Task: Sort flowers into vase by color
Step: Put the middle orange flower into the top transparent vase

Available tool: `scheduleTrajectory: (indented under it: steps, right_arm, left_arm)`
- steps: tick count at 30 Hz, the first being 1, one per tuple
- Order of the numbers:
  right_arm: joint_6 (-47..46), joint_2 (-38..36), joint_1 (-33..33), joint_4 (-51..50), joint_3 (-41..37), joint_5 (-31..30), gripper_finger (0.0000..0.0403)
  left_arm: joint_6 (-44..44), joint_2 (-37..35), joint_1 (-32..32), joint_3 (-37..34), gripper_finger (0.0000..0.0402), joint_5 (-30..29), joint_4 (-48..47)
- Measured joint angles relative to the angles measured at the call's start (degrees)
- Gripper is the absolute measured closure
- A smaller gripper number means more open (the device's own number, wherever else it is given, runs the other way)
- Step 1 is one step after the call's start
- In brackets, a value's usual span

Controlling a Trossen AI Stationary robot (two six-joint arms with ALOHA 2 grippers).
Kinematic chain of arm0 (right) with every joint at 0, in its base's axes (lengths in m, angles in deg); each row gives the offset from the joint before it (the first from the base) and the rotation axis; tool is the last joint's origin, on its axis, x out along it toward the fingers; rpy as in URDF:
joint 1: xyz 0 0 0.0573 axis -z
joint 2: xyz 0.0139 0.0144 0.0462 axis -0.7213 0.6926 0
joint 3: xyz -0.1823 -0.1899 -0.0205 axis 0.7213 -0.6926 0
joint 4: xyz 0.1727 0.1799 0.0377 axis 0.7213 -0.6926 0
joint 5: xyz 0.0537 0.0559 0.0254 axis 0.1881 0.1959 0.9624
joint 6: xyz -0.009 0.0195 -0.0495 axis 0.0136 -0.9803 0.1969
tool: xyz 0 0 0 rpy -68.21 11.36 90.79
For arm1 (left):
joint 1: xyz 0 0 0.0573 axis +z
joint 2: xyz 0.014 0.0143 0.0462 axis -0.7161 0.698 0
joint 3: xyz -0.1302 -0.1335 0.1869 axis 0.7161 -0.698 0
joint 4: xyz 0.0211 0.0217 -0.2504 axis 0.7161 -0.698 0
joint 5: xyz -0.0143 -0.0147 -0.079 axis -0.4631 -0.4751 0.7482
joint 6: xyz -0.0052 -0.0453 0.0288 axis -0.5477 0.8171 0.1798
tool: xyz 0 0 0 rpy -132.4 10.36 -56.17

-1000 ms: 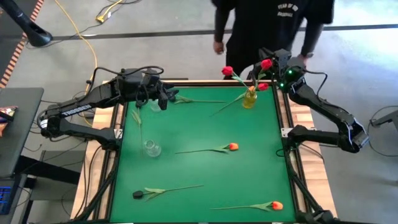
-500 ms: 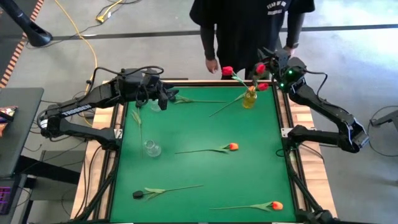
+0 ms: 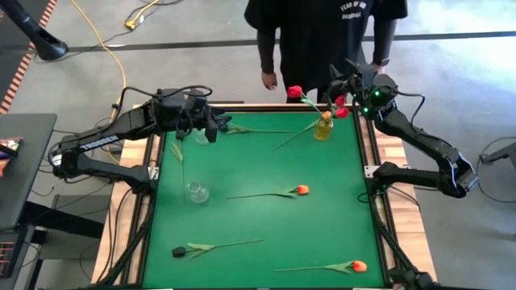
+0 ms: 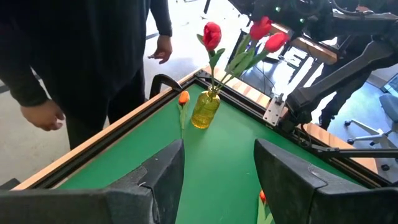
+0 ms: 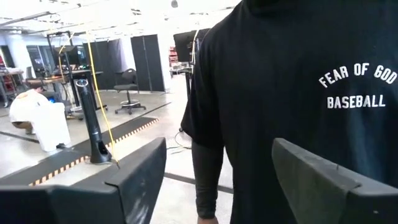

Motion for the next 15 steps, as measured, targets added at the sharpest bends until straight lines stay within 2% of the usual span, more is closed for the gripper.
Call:
scheduleTrajectory:
  steps: [4, 9, 15]
  right_arm:
    - [-0.13, 0.0, 0.0, 1.24, 0.0, -3.86, 0.0076]
    - [-4.76, -0.02, 0.0, 4.14, 0.0, -12.6, 0.0078]
    - [-7.52, -0.22, -0.31, 10.25, 0.0, -13.49, 0.0078]
  left_arm:
    - [0.04, 0.01, 0.01, -0.02, 0.0221, -0.01, 0.0]
    - [0.07, 0.0, -0.01, -0.02, 0.0221, -0.01, 0.0]
    - [0.04, 0.01, -0.02, 0.0, 0.0221, 0.0, 0.0]
